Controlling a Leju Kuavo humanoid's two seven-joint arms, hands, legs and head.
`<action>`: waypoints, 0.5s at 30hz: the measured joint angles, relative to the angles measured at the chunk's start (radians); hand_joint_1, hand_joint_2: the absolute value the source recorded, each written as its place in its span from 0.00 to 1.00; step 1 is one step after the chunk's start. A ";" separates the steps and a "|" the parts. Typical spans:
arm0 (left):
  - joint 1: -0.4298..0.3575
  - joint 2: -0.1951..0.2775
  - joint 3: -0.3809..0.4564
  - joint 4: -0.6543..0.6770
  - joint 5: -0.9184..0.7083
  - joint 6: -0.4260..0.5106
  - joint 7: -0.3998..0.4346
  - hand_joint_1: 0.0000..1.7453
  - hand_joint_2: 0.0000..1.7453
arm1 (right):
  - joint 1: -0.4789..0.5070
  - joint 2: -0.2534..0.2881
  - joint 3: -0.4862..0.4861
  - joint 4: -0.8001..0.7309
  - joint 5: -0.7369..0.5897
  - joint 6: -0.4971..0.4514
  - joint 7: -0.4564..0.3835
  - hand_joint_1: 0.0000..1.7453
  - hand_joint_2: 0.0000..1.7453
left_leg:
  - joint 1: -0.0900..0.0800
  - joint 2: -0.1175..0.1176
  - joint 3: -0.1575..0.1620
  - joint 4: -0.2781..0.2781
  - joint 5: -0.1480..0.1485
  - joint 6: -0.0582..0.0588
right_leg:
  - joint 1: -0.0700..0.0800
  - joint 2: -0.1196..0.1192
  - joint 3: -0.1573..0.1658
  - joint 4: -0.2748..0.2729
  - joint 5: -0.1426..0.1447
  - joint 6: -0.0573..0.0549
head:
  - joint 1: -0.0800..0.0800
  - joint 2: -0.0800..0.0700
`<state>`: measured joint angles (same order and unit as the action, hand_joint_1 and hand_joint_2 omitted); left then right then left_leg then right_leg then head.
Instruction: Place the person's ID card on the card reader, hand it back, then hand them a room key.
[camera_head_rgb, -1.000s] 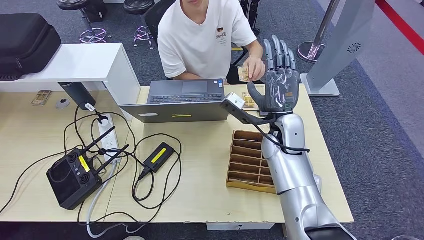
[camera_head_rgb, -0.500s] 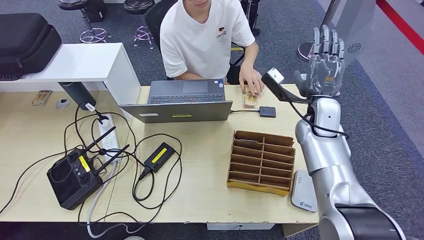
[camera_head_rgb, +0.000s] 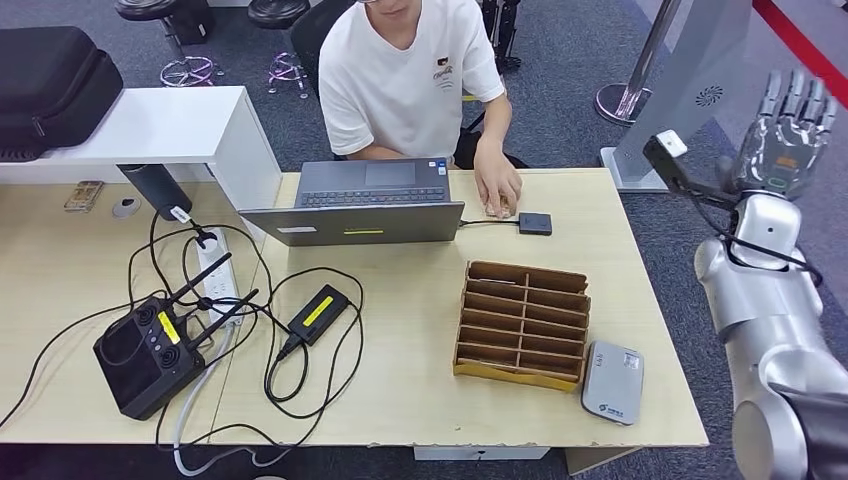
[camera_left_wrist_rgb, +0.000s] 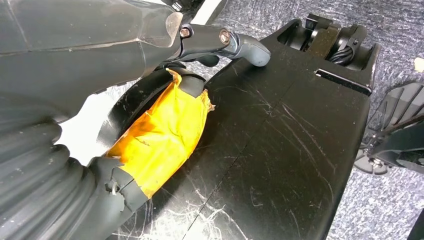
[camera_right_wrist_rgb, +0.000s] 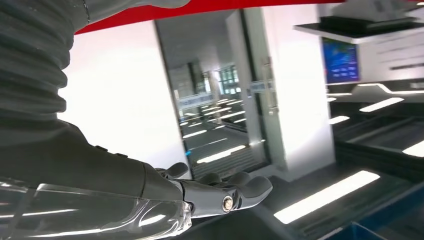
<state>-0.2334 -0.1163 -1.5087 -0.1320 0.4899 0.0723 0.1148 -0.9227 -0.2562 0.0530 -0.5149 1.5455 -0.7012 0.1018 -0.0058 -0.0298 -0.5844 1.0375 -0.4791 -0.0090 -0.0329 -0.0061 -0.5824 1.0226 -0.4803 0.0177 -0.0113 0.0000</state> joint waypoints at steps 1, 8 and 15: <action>0.001 0.000 0.000 0.000 0.004 0.003 0.000 0.00 1.00 | 0.000 -0.020 -0.002 0.019 0.007 0.000 0.016 0.00 1.00 | 0.000 0.000 0.000 0.000 0.000 0.000 | 0.000 0.000 0.000 0.000 0.000 0.000 | 0.000 0.000; 0.003 0.000 0.000 0.000 0.023 0.013 0.000 0.00 1.00 | 0.033 -0.151 -0.018 0.110 0.012 0.013 0.082 0.00 1.00 | 0.000 0.000 -0.001 0.000 -0.001 0.001 | 0.000 -0.001 0.000 -0.001 0.000 0.000 | 0.000 0.000; 0.005 -0.001 0.000 0.000 0.033 0.022 0.009 0.00 1.00 | 0.100 -0.231 -0.042 0.153 0.005 0.019 0.112 0.00 1.00 | 0.000 0.001 0.000 0.000 -0.001 0.001 | 0.000 0.000 0.000 0.000 0.000 0.000 | 0.000 0.000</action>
<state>-0.2287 -0.1173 -1.5087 -0.1320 0.5228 0.0944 0.1240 -0.8223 -0.4870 0.0108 -0.3622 1.5508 -0.6827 0.2135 -0.0059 -0.0290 -0.5848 1.0373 -0.4801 -0.0078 -0.0327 -0.0061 -0.5827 1.0222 -0.4805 0.0179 -0.0113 0.0000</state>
